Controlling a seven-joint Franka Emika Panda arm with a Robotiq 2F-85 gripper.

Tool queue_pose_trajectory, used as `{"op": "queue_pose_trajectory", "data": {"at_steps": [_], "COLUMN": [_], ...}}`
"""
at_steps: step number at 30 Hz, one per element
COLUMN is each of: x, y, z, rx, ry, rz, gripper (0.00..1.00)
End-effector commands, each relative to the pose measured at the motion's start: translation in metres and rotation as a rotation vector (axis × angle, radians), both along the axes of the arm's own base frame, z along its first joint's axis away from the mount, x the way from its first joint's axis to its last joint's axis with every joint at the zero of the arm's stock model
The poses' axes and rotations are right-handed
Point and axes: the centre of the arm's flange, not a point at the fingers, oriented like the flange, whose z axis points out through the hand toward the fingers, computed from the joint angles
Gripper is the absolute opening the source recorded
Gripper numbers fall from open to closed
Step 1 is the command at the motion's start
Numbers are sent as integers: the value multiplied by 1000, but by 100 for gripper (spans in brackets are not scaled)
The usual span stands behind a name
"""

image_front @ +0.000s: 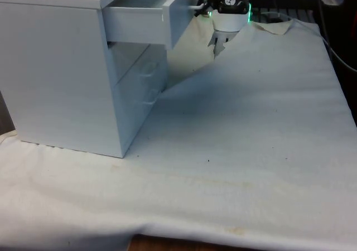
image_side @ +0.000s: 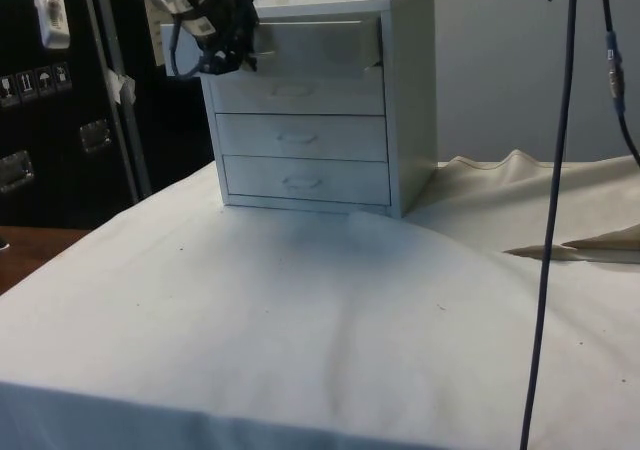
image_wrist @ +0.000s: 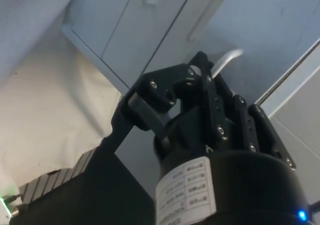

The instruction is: Open the drawer, then close it.

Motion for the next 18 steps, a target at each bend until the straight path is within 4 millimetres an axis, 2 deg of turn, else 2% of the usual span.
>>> {"op": "queue_pose_trajectory", "data": {"at_steps": [1, 5, 6, 9, 18], "x": [-1, -1, 0, 0, 0], "y": [6, 14, 9, 21, 40], "z": [1, 0, -1, 0, -3], "rx": [-9, -26, -21, -41, -63], "ry": [1, -1, -2, -4, 1], "rz": [-5, -2, 4, 1, 2], "gripper": [0, 0, 0, 0, 0]}}
